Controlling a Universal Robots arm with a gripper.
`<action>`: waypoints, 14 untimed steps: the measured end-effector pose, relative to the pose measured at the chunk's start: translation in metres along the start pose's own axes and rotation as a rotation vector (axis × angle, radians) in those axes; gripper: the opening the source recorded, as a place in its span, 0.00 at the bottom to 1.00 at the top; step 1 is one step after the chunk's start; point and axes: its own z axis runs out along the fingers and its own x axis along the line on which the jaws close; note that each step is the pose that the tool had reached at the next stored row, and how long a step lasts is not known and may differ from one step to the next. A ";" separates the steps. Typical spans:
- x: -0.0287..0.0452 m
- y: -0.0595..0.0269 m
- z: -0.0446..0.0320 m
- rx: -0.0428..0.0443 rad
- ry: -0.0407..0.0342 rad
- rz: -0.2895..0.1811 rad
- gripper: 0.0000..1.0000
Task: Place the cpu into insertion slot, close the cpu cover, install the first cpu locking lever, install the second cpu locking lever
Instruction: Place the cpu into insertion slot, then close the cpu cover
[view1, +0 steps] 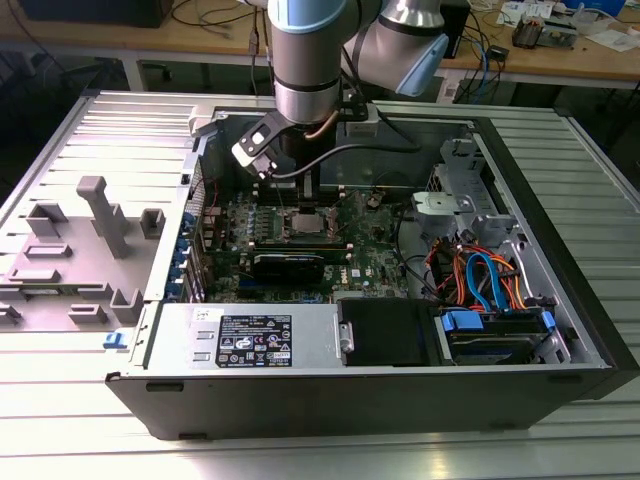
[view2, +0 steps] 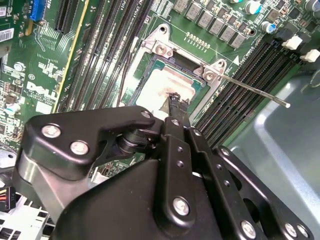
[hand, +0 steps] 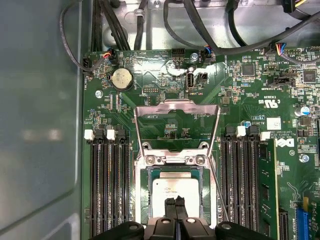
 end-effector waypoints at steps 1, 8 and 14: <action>0.0000 0.0000 0.0000 0.0000 0.0001 0.000 0.11; 0.0000 0.0000 0.0000 0.0002 0.0001 0.000 0.11; 0.0000 0.0001 -0.0011 0.0004 -0.0001 0.000 0.11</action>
